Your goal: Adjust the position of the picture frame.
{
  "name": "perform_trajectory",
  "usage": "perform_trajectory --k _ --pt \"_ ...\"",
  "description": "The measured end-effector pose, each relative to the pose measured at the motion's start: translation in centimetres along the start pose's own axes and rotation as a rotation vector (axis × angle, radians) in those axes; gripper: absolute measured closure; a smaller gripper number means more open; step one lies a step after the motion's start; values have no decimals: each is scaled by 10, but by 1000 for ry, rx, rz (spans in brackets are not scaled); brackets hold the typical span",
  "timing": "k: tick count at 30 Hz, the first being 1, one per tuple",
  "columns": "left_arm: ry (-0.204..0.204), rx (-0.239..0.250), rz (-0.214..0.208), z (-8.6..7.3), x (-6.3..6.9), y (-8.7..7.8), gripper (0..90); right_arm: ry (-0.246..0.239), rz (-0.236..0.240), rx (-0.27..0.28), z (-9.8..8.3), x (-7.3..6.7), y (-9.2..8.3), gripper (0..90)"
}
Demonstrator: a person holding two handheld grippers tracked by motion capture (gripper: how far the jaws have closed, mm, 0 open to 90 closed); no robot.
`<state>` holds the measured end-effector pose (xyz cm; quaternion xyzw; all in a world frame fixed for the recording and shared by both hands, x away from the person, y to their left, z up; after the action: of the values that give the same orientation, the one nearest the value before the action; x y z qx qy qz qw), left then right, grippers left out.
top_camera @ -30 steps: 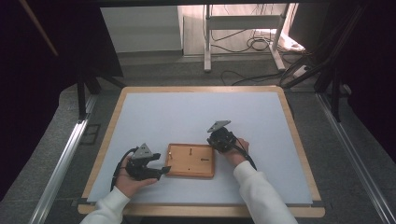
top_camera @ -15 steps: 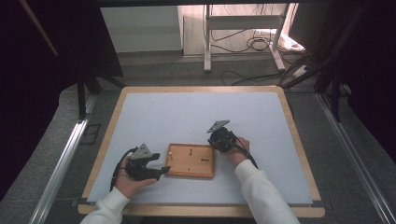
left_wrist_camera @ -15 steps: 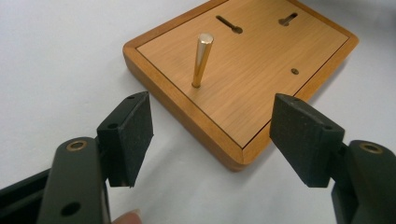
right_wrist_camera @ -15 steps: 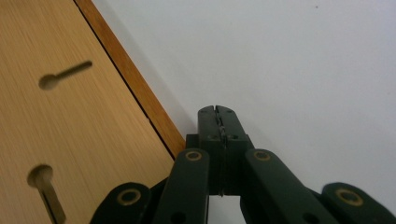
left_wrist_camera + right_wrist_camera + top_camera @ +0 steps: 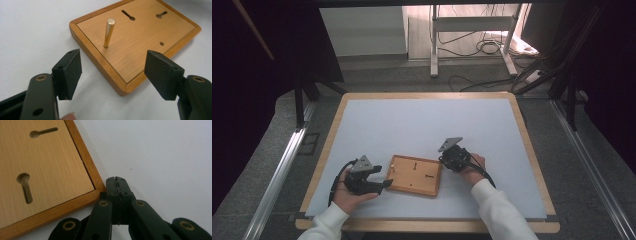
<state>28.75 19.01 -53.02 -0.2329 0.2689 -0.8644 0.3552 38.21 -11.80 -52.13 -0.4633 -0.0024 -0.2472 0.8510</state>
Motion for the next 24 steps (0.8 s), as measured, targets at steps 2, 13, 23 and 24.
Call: perform_trajectory --k 2,13,23,24 --pt "2 1 -1 0 1 -1 306 -19 -2 -3 -1 -5 -3 900" --pt "-12 13 4 -5 -3 -8 306 -36 28 16 -15 -36 -20 900" --pt "-7 11 4 -5 -1 -6 305 -31 68 45 -23 -63 -32 900" --pt "-7 11 5 -5 -1 -6 306 -38 71 43 -23 -65 -33 900"
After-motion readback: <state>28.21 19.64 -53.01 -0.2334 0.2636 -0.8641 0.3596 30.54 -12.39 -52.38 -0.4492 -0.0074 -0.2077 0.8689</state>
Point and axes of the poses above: each handheld gripper's, and its own axes: y roughly forward along the jaws, z roughly out of its top, x roughly to its right, the point moved 1 cm from there along y, roughly forward along the jaws, and after that the axes turned 7 degrees about -y, right-handed, at the moved point
